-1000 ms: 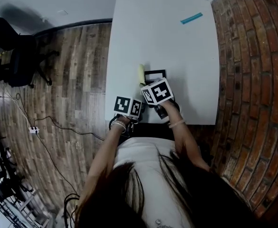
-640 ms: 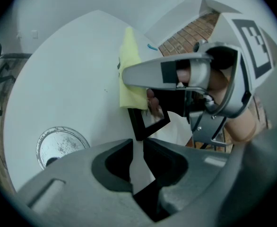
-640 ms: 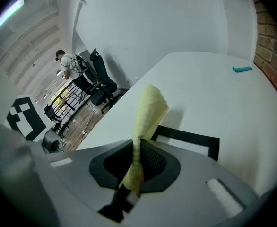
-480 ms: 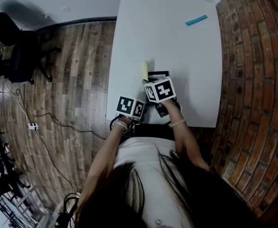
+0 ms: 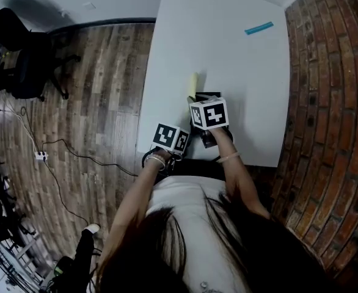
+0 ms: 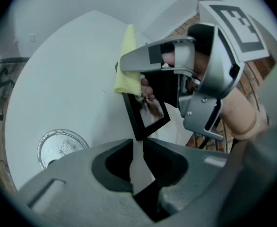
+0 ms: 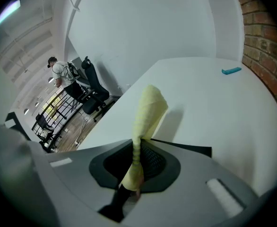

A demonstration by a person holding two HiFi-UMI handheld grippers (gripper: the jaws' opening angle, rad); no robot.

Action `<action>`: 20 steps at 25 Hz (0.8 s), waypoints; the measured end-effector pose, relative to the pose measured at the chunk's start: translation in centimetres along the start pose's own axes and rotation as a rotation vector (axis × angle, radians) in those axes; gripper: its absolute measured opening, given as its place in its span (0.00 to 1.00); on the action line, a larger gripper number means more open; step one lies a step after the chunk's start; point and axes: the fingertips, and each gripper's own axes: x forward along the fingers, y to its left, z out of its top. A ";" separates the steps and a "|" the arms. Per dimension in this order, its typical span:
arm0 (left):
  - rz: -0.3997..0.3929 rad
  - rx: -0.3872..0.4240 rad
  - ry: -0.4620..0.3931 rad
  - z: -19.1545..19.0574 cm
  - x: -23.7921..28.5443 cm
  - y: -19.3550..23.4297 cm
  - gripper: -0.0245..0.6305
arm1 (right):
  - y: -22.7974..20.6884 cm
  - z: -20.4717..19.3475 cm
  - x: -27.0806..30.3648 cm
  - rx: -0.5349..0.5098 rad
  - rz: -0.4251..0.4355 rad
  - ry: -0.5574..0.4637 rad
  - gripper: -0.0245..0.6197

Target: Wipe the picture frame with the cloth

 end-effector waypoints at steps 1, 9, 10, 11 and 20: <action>0.002 0.002 0.000 0.0 0.0 0.0 0.15 | -0.1 0.2 0.0 0.005 -0.007 -0.009 0.10; 0.016 0.013 0.001 0.1 0.2 0.0 0.15 | -1.1 1.2 0.2 0.060 -0.020 -0.054 0.10; 0.018 0.014 0.002 0.1 0.1 0.0 0.15 | -1.2 1.4 0.1 0.071 -0.022 -0.063 0.10; 0.019 0.014 0.002 0.0 0.1 0.0 0.15 | -1.2 1.7 0.1 0.081 -0.023 -0.074 0.10; 0.047 0.036 -0.013 -0.2 -0.2 0.2 0.15 | -1.4 2.9 -1.5 0.104 -0.027 -0.151 0.10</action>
